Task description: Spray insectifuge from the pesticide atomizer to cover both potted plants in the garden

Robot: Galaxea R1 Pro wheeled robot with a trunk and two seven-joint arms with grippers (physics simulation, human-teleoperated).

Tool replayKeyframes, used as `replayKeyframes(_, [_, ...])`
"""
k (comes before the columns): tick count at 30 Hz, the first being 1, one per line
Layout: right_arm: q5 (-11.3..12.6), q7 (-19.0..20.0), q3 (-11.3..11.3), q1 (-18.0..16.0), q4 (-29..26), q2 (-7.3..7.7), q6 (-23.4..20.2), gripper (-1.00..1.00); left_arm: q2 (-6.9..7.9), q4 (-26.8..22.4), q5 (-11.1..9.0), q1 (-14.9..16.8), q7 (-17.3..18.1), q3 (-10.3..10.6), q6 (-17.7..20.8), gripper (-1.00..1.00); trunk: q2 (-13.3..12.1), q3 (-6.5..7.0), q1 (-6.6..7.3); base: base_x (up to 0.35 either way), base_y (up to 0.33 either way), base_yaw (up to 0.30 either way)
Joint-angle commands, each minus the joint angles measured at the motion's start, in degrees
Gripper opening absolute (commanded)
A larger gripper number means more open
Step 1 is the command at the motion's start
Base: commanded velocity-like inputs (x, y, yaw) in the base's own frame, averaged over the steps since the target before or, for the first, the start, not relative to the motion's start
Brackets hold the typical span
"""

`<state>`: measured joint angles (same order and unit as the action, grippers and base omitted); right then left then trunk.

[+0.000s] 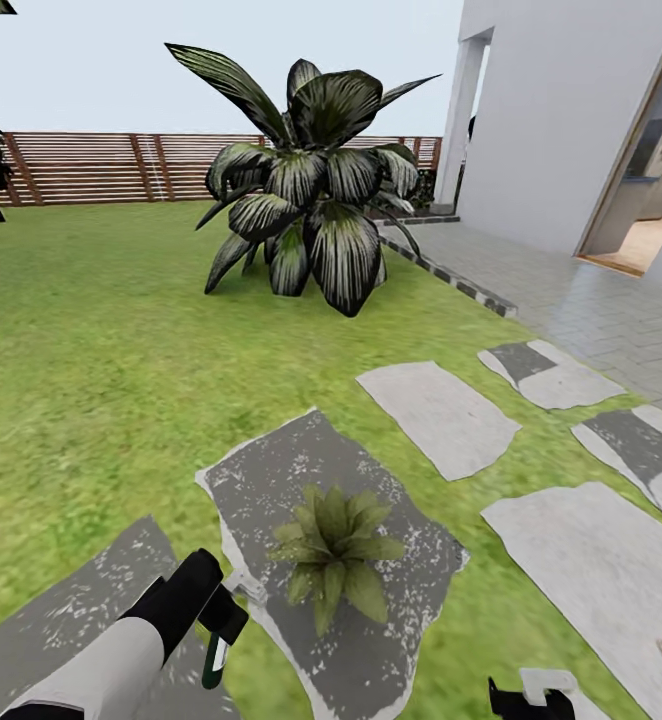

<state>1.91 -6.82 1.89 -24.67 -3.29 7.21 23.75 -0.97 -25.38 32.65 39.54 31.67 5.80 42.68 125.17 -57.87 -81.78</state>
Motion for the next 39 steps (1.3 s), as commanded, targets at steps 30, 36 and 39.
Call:
replayKeyframes(30, [0.2, -0.12, 0.22, -0.03, 0.04, 0.0, 0.16, 1.0, -0.16, -0.5, 0.57, 0.01, 0.46, 0.09, 0.04, -1.0, 0.02, -0.05, -0.01, -0.015, -0.18, 0.146])
replayKeyframes(36, [0.2, -0.13, 0.22, -0.03, 0.04, 0.0, 0.16, 1.0, -0.11, -0.68, 0.57, 0.01, 0.42, 0.09, 0.04, -1.0, 0.02, -0.05, -0.01, -0.188, -0.233, 0.0])
replayKeyframes(39, [0.2, -0.13, 0.22, -0.03, 0.04, 0.0, 0.16, 1.0, -0.08, -0.72, 0.57, 0.01, 0.41, 0.06, 0.04, -1.0, 0.02, -0.05, -0.01, -0.231, -0.2, 0.02])
